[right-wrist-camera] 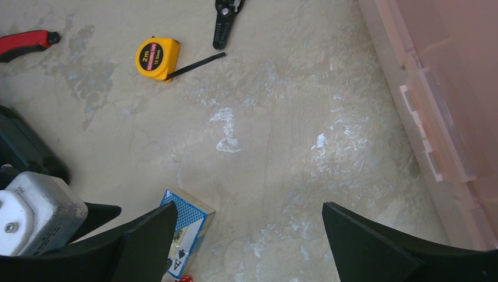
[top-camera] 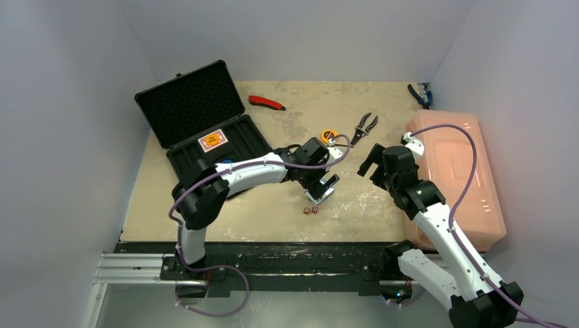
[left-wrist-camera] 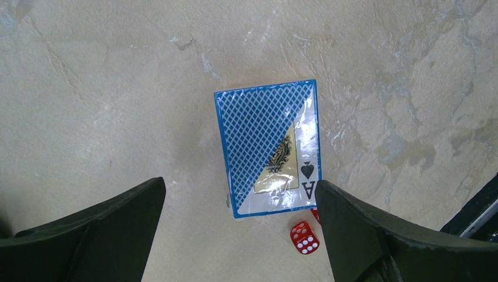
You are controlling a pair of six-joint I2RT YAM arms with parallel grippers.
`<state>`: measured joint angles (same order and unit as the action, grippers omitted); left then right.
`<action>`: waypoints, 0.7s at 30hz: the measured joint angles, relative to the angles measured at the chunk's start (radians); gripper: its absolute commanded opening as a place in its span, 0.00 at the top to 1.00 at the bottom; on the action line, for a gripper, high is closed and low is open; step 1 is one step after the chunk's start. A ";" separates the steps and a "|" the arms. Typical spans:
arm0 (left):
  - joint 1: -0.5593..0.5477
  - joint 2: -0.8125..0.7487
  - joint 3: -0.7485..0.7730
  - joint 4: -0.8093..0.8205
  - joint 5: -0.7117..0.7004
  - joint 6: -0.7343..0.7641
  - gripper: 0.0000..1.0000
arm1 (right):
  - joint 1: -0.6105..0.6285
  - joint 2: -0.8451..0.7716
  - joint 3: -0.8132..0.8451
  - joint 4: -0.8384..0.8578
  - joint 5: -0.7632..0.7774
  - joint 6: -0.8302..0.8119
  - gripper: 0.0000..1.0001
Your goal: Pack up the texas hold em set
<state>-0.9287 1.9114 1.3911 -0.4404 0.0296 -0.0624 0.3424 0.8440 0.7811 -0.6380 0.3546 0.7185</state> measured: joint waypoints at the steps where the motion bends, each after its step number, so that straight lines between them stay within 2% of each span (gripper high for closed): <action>1: -0.003 0.008 0.006 -0.003 0.000 0.000 0.00 | 0.000 0.000 0.000 0.000 0.000 0.000 0.01; 15: -0.035 0.093 0.079 -0.020 -0.008 0.004 0.02 | 0.000 0.006 0.000 0.000 -0.001 0.000 0.01; 21: -0.037 0.132 0.092 -0.027 -0.008 0.004 0.06 | 0.000 0.007 0.000 0.000 -0.001 0.000 0.01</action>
<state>-0.9661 2.0430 1.4834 -0.4679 0.0216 -0.0582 0.3424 0.8513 0.7811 -0.6380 0.3538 0.7185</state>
